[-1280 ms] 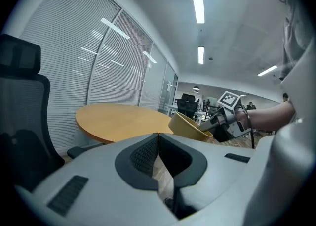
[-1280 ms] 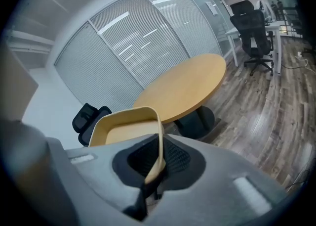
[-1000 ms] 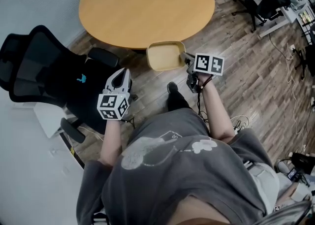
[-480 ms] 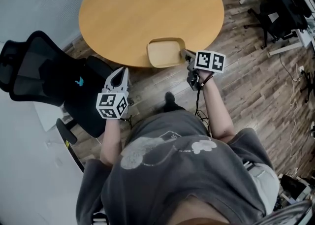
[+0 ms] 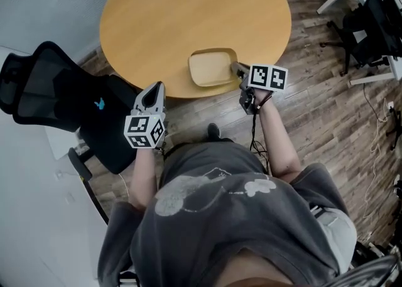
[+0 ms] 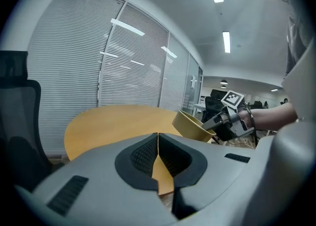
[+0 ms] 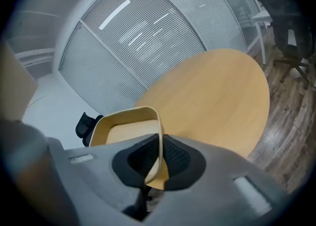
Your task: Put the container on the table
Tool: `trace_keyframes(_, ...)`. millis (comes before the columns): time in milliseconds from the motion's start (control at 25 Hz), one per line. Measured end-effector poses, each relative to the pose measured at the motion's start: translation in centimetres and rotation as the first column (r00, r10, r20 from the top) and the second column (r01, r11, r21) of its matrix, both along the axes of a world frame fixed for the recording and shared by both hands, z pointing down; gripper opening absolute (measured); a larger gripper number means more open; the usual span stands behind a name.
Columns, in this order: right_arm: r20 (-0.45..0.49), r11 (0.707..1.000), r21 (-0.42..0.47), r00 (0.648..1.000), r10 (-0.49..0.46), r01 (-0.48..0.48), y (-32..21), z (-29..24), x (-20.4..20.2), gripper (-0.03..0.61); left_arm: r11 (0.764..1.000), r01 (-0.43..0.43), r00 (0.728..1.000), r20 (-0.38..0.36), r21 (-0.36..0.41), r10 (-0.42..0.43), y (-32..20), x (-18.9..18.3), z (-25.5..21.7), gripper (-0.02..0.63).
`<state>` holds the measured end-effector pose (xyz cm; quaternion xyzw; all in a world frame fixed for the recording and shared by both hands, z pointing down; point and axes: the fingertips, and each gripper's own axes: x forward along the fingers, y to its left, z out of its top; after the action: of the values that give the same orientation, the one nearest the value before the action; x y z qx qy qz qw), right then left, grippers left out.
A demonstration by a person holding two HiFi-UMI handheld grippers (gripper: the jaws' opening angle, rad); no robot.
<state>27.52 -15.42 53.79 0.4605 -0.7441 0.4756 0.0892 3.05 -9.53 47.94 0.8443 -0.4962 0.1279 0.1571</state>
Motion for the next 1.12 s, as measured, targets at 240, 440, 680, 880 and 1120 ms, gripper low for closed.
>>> trace_keyframes(240, 0.005, 0.999, -0.011, 0.999, -0.040, 0.040, -1.8, 0.7, -1.4, 0.018, 0.999, 0.026, 1.000, 0.010, -0.032, -0.026, 0.1, -0.5, 0.7, -0.001)
trace_keyframes(440, -0.002, 0.997, -0.031, 0.998, -0.067, 0.067, -2.9, 1.5, -3.6, 0.018, 0.998, 0.052, 0.999, -0.004, -0.045, -0.052, -0.4, -2.4, 1.2, -0.001)
trace_keyframes(680, -0.032, 0.996, -0.037, 0.996, -0.078, 0.077, -5.3, 1.7, -5.4, 0.018, 0.998, 0.035, 0.999, -0.026, -0.044, -0.036, -3.5, -3.9, 2.0, -0.001)
trace_keyframes(880, -0.063, 0.997, -0.036, 0.996, -0.070, 0.068, -8.7, 1.6, -6.5, 0.018, 0.999, 0.022, 0.998, -0.051, -0.040, -0.024, -7.5, -5.4, 2.3, 0.000)
trace_keyframes(1120, -0.092, 0.998, -0.045, 0.994, -0.056, 0.052, -13.7, 1.7, -7.7, 0.018, 0.999, 0.006, 0.998, -0.068, -0.042, -0.009, -13.0, -7.1, 2.6, -0.001)
